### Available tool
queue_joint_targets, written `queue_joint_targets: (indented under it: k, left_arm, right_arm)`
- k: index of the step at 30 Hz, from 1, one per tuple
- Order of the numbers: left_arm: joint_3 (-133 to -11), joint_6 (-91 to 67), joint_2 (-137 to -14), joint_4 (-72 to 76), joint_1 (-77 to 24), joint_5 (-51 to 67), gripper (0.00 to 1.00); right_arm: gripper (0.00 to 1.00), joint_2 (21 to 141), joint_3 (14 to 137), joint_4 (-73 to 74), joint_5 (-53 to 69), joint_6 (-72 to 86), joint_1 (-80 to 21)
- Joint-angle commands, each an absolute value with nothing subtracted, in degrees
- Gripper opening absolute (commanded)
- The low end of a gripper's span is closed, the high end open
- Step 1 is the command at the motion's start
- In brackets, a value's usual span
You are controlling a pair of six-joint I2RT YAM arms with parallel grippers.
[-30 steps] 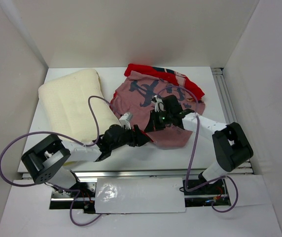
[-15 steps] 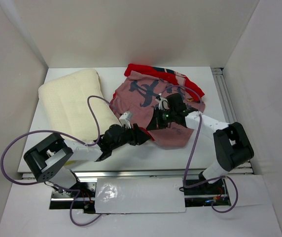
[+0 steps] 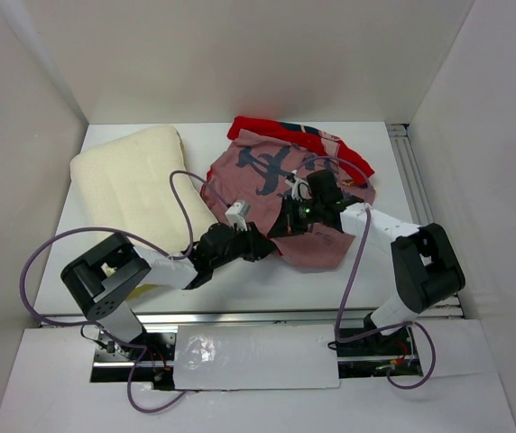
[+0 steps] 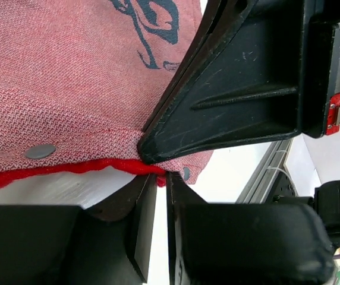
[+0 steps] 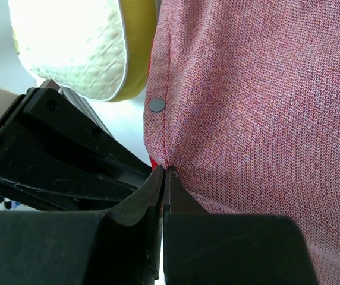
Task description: Put the pillow into the pillowcase
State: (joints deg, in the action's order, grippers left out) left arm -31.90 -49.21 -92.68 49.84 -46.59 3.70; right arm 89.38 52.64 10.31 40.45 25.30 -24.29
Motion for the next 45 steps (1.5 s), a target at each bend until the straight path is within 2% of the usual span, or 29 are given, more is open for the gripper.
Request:
queue_joint_targets:
  k: [1,2,4,7,11,14,21,25,31,42,45]
  left_arm:
    - [-33.05,-46.23,-93.69,57.04,-46.32,3.07,0.25]
    - [-33.05,-46.23,-93.69,57.04,-46.32,3.08,0.25]
    - [-33.57,-46.23,-94.39,57.04,-46.32,3.08,0.18]
    - [-34.1,-46.23,-94.92,58.18,-46.32,3.6,0.0]
    - [-29.63,-50.17,-95.02,63.45,-45.8,-0.42,0.0]
    - [-25.93,-51.41,-93.17,61.71,-45.79,-1.66,0.0]
    - [-30.59,-58.26,-90.53,30.02,-45.79,-5.1,0.0]
    - [-31.2,-60.64,-91.05,23.93,-45.79,-5.1,0.0]
    - [-31.73,-61.17,-92.29,16.45,-45.79,-4.91,0.0]
    - [-29.89,-63.28,-87.19,1.59,-47.72,-10.46,0.0]
    - [-28.48,-64.51,-84.64,-2.01,-48.25,-12.74,0.0]
  right_arm:
    - [0.0,87.36,54.67,10.9,43.24,25.84,-24.08]
    - [0.0,87.36,54.67,10.9,43.24,25.84,-24.08]
    - [0.0,87.36,55.19,10.9,43.24,25.84,-24.08]
    - [0.0,87.36,55.2,11.59,43.24,25.84,-24.08]
    - [0.0,87.36,55.72,13.09,42.11,24.97,-23.55]
    - [0.0,86.84,59.58,18.27,35.18,22.33,-23.55]
    - [0.0,82.89,66.26,24.87,13.21,19.16,-24.87]
    - [0.0,78.59,66.8,24.18,-11.78,18.55,-29.17]
    - [0.0,77.52,68.82,24.17,-32.65,17.06,-36.47]
    - [0.0,83.58,71.53,29.51,-60.7,20.55,-40.96]
    - [0.0,84.72,72.16,30.32,-61.44,21.71,-40.17]
